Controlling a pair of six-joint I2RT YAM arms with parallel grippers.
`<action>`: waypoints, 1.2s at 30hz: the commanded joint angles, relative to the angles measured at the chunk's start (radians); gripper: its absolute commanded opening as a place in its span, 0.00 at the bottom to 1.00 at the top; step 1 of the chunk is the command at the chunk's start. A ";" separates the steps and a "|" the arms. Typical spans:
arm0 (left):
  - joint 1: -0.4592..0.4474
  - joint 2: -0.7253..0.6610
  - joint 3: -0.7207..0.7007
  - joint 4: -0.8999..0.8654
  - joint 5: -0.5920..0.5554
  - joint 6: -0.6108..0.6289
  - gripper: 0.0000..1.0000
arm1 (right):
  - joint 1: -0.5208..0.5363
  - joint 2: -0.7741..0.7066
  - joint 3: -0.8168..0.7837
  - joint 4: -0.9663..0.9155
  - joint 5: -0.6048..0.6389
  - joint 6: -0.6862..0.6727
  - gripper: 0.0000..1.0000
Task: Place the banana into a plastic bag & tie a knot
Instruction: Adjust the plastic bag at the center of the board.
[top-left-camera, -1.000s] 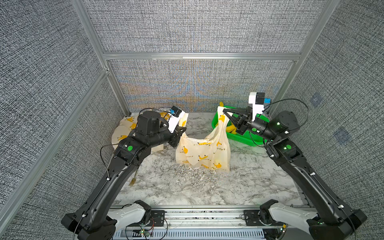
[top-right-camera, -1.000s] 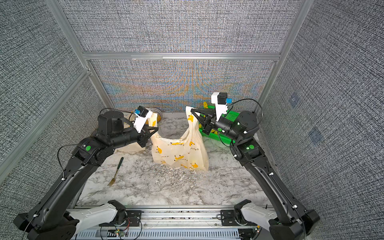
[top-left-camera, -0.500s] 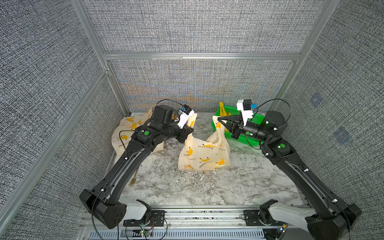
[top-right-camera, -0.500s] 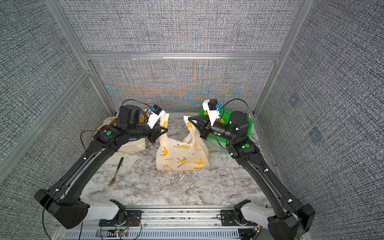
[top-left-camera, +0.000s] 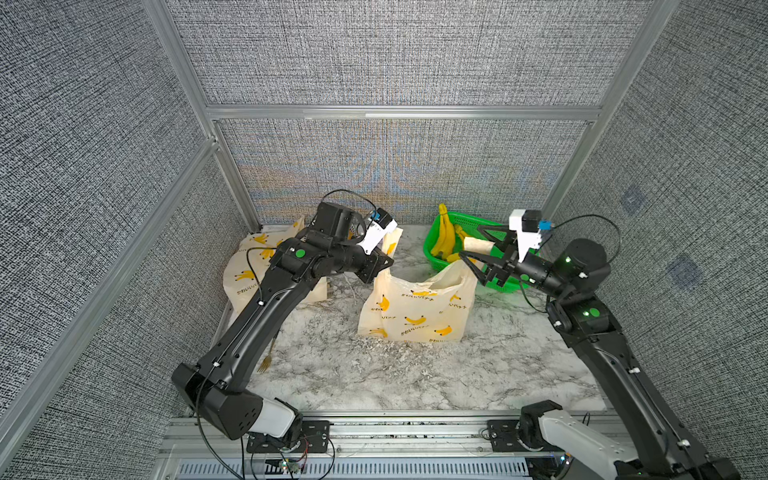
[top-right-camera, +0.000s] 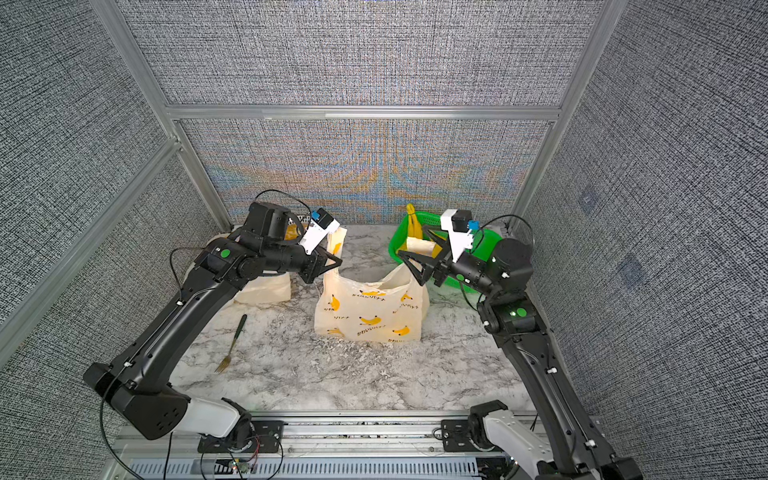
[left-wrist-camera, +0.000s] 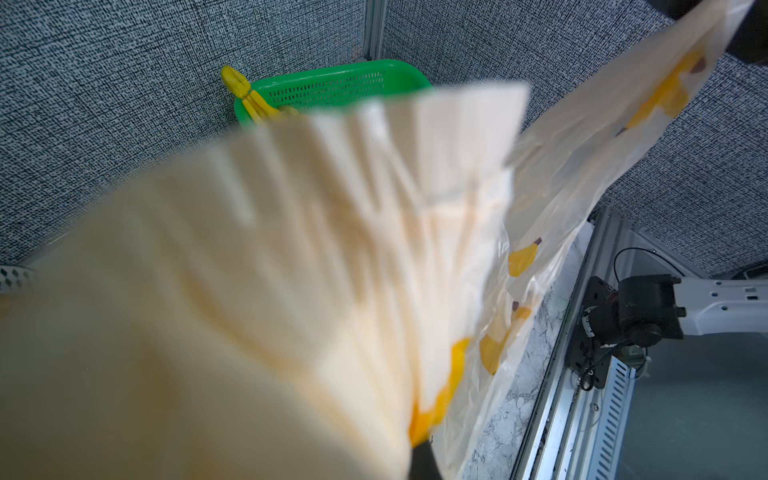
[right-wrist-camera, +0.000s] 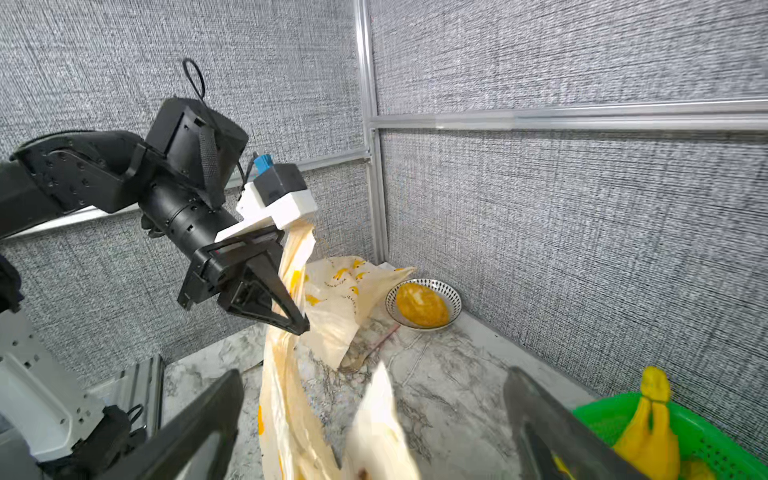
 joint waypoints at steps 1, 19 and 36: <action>-0.001 0.011 0.015 -0.035 0.010 0.036 0.00 | -0.067 -0.047 -0.075 0.178 -0.080 0.131 0.98; -0.020 0.118 0.119 -0.078 0.096 0.096 0.00 | -0.071 0.061 -0.217 0.298 -0.354 0.134 0.12; -0.036 0.107 0.044 -0.018 0.158 0.082 0.34 | 0.152 0.157 -0.051 -0.031 -0.123 -0.138 0.00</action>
